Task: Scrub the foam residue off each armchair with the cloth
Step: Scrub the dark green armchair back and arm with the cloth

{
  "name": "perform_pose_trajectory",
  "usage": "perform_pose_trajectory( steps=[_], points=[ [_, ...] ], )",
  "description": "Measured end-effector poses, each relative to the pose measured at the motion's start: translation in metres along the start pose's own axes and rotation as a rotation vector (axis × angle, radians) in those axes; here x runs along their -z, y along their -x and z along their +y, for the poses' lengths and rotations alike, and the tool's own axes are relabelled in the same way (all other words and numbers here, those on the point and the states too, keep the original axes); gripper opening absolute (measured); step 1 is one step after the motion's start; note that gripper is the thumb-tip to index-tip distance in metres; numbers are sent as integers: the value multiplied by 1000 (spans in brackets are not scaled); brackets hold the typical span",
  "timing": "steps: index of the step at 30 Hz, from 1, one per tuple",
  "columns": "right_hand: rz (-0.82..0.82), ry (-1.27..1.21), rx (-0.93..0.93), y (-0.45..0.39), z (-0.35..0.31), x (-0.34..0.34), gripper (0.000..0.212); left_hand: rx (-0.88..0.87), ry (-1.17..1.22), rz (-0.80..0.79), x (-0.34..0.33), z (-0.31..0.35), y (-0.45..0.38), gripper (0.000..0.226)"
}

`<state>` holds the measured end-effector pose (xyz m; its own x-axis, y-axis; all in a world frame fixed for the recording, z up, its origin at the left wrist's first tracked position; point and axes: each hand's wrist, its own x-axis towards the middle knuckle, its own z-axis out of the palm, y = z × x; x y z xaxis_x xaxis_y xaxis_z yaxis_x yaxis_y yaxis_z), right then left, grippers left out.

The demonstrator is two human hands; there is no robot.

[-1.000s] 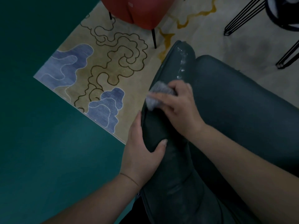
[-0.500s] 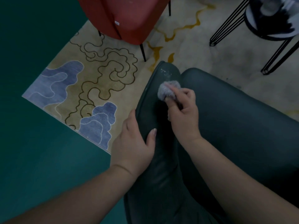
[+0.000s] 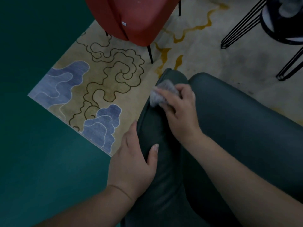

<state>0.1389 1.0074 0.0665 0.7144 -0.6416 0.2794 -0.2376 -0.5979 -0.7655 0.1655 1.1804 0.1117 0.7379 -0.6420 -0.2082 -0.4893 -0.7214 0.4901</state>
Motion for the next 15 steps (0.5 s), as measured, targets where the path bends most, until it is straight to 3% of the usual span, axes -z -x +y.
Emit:
perform_pose_trajectory(
  steps=[3, 7, 9, 15],
  points=[
    [-39, 53, 81, -4, 7, 4, 32, 5, -10, -2, 0, 1, 1, 76],
    [84, 8, -284, -62, 24, 1, 33, 8, 2, -4, 0, 1, 2, 75],
    [87, -16, -338, -68, 24, -1, 33, 2, 0, -4, 0, 0, 2, 78],
    [-105, 38, 135, 23, -13, 4, 31, 2, -18, 8, -1, 0, 1, 74]
  ],
)
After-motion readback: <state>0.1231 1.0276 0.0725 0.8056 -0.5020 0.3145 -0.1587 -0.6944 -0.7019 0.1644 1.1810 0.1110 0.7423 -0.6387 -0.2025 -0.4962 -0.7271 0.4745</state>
